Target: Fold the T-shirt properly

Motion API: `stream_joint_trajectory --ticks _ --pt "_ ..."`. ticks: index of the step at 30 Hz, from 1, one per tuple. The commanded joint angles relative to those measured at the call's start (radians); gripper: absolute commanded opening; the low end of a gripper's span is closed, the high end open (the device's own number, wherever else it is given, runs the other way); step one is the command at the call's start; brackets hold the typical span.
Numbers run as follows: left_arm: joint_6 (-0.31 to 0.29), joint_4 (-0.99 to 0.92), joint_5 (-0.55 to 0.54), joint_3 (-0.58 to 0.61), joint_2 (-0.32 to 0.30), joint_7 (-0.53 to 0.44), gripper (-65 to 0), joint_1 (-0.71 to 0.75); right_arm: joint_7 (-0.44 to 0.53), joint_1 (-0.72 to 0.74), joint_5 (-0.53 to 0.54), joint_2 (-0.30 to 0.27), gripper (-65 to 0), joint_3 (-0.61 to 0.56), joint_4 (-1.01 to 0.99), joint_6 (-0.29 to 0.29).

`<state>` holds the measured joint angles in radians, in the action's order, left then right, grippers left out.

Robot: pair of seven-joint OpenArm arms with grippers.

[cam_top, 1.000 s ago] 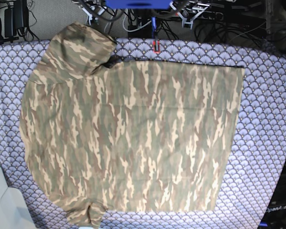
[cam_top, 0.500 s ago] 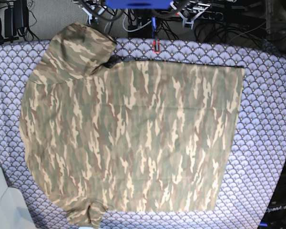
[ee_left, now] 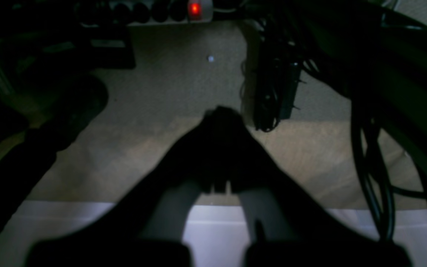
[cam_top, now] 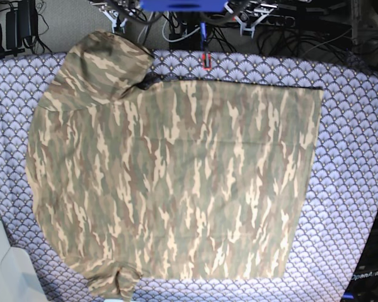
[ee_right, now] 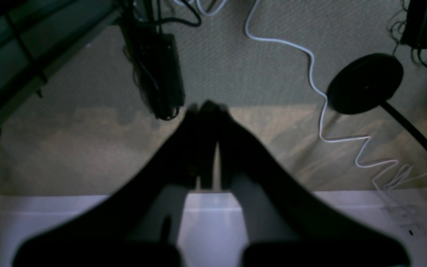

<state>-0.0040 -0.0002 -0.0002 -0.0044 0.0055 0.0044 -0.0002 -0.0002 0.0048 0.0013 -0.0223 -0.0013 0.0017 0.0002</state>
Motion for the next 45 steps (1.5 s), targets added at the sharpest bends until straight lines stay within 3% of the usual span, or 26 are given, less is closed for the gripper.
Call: stream_joint_trajectory --ticks 1,17,22,35,37,41,45 --pt "-0.001 0.0 0.002 0.001 0.003 0.004 -65.0 0.004 -0.002 -0.004 0.003 -0.003 -65.0 -0.003 0.001 0.005" --pt "-0.004 0.0 0.004 0.001 -0.005 -0.002 -65.0 0.053 0.004 -0.038 0.003 -0.006 -65.0 -0.004 0.001 0.005" --pt "-0.006 0.002 0.002 0.001 -0.006 -0.007 -65.0 0.098 0.098 -0.072 0.001 -0.018 -65.0 -0.004 -0.002 0.005" --pt "-0.008 0.004 0.006 0.004 0.001 -0.008 -65.0 0.119 0.231 -0.157 -0.001 -0.043 -65.0 -0.004 -0.002 0.005" --pt "-0.008 0.004 0.007 0.004 0.001 -0.056 -65.0 0.141 0.306 -0.191 -0.001 -0.043 -65.0 -0.004 -0.002 0.005" --pt "-0.009 0.0 0.009 0.005 -0.006 -0.26 -65.0 0.2 0.486 -0.265 -0.001 -0.063 -65.0 -0.003 -0.002 0.005" --pt "-0.009 0.0 0.009 0.005 -0.011 -0.404 -65.0 0.269 0.639 -0.332 0.004 -0.083 -65.0 0.004 -0.002 0.005"
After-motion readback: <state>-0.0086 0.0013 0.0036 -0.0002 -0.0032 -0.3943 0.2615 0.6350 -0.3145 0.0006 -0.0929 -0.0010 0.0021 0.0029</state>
